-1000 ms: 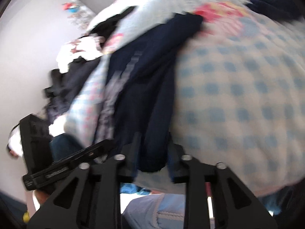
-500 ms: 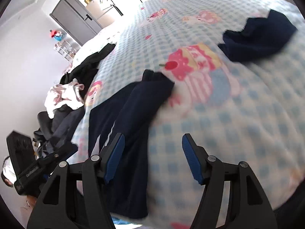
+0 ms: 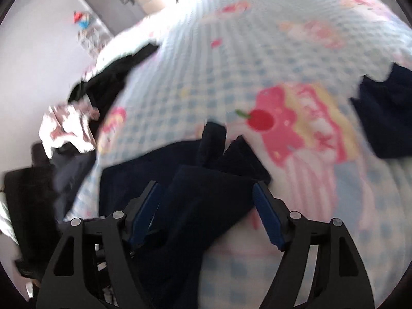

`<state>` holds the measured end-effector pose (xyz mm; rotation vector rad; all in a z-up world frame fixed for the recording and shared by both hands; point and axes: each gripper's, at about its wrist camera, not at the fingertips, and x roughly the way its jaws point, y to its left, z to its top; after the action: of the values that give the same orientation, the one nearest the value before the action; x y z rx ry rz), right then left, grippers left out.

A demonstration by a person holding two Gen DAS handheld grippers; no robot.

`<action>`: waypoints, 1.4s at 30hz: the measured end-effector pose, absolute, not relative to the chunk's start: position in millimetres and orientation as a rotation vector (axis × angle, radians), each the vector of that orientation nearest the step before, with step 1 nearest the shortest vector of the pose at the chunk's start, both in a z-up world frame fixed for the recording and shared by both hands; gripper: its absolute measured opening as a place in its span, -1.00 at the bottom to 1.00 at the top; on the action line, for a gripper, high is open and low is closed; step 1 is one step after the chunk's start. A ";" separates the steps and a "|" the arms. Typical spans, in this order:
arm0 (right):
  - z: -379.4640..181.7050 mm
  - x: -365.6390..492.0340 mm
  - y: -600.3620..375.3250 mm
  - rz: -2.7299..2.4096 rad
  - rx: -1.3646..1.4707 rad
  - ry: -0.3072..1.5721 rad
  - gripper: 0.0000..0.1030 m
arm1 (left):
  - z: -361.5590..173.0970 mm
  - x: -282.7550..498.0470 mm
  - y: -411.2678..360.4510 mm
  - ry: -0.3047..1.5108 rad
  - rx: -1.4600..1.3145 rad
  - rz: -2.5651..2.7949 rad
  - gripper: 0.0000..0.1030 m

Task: Fold clothes
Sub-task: 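Grasp the pants waistband with the left gripper while the right gripper grasps the leg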

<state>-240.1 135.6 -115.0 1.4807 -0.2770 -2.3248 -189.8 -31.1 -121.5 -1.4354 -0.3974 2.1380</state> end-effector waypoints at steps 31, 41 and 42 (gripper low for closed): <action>-107.2 -195.7 204.7 -2.374 1.316 -0.488 -0.02 | -82.5 -179.5 -58.0 -0.565 -1.196 2.393 -0.86; -118.2 -257.2 173.3 -2.424 1.400 -0.346 -0.02 | -125.1 -185.2 -152.2 -0.789 -1.366 2.546 -0.82; -119.3 -266.3 170.0 -2.423 1.408 -0.333 -0.02 | -128.9 -187.4 -151.7 -0.810 -1.378 2.523 -0.79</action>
<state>-266.3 170.0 -119.3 1.4075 -0.3331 -2.4231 -187.4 -151.7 -128.9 -1.3783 -0.8101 2.5233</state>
